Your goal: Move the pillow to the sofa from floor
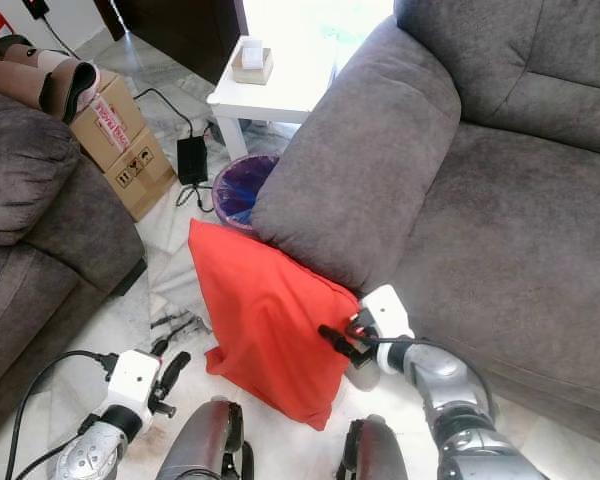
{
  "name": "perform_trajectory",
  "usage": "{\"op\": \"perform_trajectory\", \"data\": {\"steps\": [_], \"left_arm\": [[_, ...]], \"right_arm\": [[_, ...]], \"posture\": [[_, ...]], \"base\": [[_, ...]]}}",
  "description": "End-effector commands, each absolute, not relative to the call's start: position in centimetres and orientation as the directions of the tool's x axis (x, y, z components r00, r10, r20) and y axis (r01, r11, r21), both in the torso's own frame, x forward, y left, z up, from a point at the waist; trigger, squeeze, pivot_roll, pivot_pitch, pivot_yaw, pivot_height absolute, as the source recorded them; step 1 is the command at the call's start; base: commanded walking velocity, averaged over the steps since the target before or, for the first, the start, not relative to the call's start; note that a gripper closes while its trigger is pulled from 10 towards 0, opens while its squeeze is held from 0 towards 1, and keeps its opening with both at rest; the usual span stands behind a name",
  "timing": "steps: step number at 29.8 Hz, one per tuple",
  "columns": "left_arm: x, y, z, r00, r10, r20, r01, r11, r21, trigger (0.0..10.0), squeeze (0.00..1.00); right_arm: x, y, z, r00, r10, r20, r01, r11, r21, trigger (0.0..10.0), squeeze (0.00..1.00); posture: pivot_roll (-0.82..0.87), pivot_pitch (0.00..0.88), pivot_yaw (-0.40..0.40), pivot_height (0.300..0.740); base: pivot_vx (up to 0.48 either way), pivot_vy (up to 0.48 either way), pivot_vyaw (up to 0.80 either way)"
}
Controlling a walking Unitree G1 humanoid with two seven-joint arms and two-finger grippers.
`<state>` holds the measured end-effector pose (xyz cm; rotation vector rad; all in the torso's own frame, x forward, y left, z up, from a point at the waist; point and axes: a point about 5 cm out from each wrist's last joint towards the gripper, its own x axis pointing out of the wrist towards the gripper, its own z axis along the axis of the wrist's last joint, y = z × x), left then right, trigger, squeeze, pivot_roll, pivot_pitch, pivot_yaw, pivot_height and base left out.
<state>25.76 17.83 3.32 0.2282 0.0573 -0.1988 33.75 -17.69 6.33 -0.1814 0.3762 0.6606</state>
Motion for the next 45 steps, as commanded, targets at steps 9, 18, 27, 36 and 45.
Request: {"op": "perform_trajectory", "data": {"steps": [9, 18, 27, 36, 45], "left_arm": [[25.3, 18.4, 2.8, 0.979, -0.172, -0.112, 0.193, 0.957, 0.215, 10.0, 0.00], [25.4, 18.0, 2.8, 0.978, -0.175, -0.110, 0.195, 0.959, 0.208, 10.0, 0.00], [25.5, 18.0, 2.7, 0.979, -0.168, -0.119, 0.189, 0.963, 0.190, 10.0, 0.00], [25.8, 17.6, 2.6, 0.980, -0.158, -0.118, 0.176, 0.971, 0.162, 10.0, 0.00], [26.5, 17.2, 2.6, 0.981, -0.155, -0.121, 0.170, 0.977, 0.127, 10.0, 0.00]], "right_arm": [[33.2, -16.2, 4.8, 0.778, 0.498, -0.384, -0.549, 0.835, -0.030, 0.0, 0.00], [32.8, -15.8, 4.4, 0.766, 0.521, -0.378, -0.565, 0.825, -0.009, 0.0, 0.00], [32.3, -15.7, 3.9, 0.748, 0.543, -0.381, -0.582, 0.813, 0.015, 0.0, 0.00], [32.1, -15.1, 3.8, 0.738, 0.565, -0.368, -0.599, 0.800, 0.027, 0.0, 0.00], [31.7, -13.7, 3.6, 0.729, 0.598, -0.333, -0.622, 0.782, 0.042, 0.0, 0.00]], "posture": [[0.22, 0.309, 0.105, 0.632], [0.21, 0.314, 0.100, 0.632], [0.21, 0.319, 0.088, 0.632], [0.19, 0.322, 0.067, 0.632], [0.17, 0.306, 0.059, 0.632]], "base": [[0.000, 0.000, 0.00], [0.000, 0.000, 0.00], [0.000, 0.000, 0.00], [0.000, 0.000, 0.00], [0.000, 0.000, 0.00]]}}
